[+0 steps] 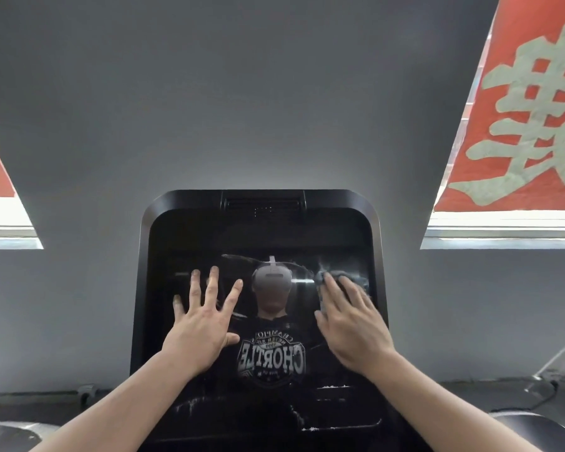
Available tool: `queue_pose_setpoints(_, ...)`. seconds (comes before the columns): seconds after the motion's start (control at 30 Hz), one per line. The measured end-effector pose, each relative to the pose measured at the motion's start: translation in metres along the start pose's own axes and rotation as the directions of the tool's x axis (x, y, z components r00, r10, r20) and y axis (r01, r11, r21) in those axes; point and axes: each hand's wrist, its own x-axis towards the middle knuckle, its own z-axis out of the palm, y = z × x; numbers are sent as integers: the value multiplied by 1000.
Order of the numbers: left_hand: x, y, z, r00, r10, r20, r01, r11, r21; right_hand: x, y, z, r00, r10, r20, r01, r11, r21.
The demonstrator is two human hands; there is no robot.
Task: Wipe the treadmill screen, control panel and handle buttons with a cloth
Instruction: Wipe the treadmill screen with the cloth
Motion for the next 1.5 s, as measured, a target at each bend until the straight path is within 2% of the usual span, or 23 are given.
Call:
queue_pose_setpoints(0.07, 0, 0, -1, 1000, -1, 6, 1, 1000, 0, 10, 18, -5, 987, 149, -51, -147, 988, 46)
queue_pose_setpoints(0.13, 0, 0, -1, 1000, -2, 16, 2, 1000, 0, 11, 15, -2, 978, 204, -50, -200, 977, 74)
queue_pose_setpoints(0.27, 0, 0, -1, 1000, 1, 16, -1, 1000, -13, -5, 10, 8, 1000, -7, 24, 6, 998, 59)
queue_pose_setpoints(0.37, 0, 0, -2, 1000, 5, 17, -5, 1000, 0, 1, 29, 6, 986, 166, -31, -160, 978, 131)
queue_pose_setpoints(0.4, 0, 0, -2, 1000, 4, 22, -4, 1000, 2, -1, 24, 11, 988, 154, -25, -150, 982, 113)
queue_pose_setpoints(0.5, 0, 0, -1, 1000, 3, 14, -2, 1000, -13, -14, 14, 18, 997, -43, -61, 44, 999, 24)
queue_pose_setpoints(0.53, 0, 0, 0, 1000, 4, 3, -4, 1000, -16, -12, 22, 13, 997, -18, -76, 23, 998, 60)
queue_pose_setpoints(0.6, 1, 0, 0, 1000, 4, -11, -4, 1000, -22, -5, 34, 3, 985, 164, -63, -151, 974, 171)
queue_pose_setpoints(0.63, 0, 0, 1, 1000, 4, -12, -5, 1000, -25, -4, 30, 3, 979, 198, -45, -187, 964, 187)
queue_pose_setpoints(0.67, 0, 0, 0, 1000, 4, -10, -4, 1000, -27, -7, 20, 6, 984, 178, -29, -170, 970, 175)
queue_pose_setpoints(0.77, -1, -1, 1, 1000, 5, -10, -5, 1000, -22, -22, 6, 14, 999, -41, -36, 43, 997, 60)
queue_pose_setpoints(0.8, -1, 0, 0, 1000, 5, -15, -5, 1000, -17, -19, 18, 11, 999, -11, -49, 16, 996, 91)
queue_pose_setpoints(0.9, 0, 0, 0, 1000, 6, -10, -6, 1000, -5, -9, 27, 2, 971, 230, -64, -214, 956, 199)
queue_pose_setpoints(0.97, -1, -1, 0, 1000, 7, -6, -7, 1000, -17, -18, 0, 8, 989, 146, -11, -143, 978, 153)
queue_pose_setpoints(1.03, -1, -1, 1, 1000, 11, -18, -11, 999, -30, -27, -2, 9, 999, -45, -25, 47, 995, 90)
queue_pose_setpoints(1.07, 0, -1, 0, 1000, 12, -24, -13, 999, -33, -24, 11, 6, 999, -37, -27, 40, 992, 116)
queue_pose_setpoints(1.17, 1, -1, 1, 1000, 10, -16, -10, 1000, -30, -15, 25, 3, 969, 246, -39, -233, 950, 207)
queue_pose_setpoints(1.23, 0, -1, 0, 1000, 10, -15, -10, 999, -38, -20, 1, 10, 983, 184, 10, -183, 967, 175)
queue_pose_setpoints(1.3, 0, -1, 1, 1000, 9, -12, -9, 999, -42, -30, -5, 13, 1000, -10, -17, 12, 992, 122)
queue_pose_setpoints(1.33, 0, -1, 0, 1000, 8, -11, -8, 999, -42, -29, 6, 9, 999, -31, -16, 32, 991, 127)
queue_pose_setpoints(1.43, 0, 0, 0, 1000, 9, -10, -9, 999, -37, -20, 27, 9, 966, 254, -55, -238, 950, 204)
queue_pose_setpoints(1.47, 0, 0, 0, 1000, 10, -7, -10, 999, -38, -21, 16, 10, 962, 271, -37, -259, 946, 197)
queue_pose_setpoints(1.5, -1, 0, 0, 1000, 9, -3, -9, 999, -40, -25, 2, 14, 976, 218, -3, -214, 961, 174)
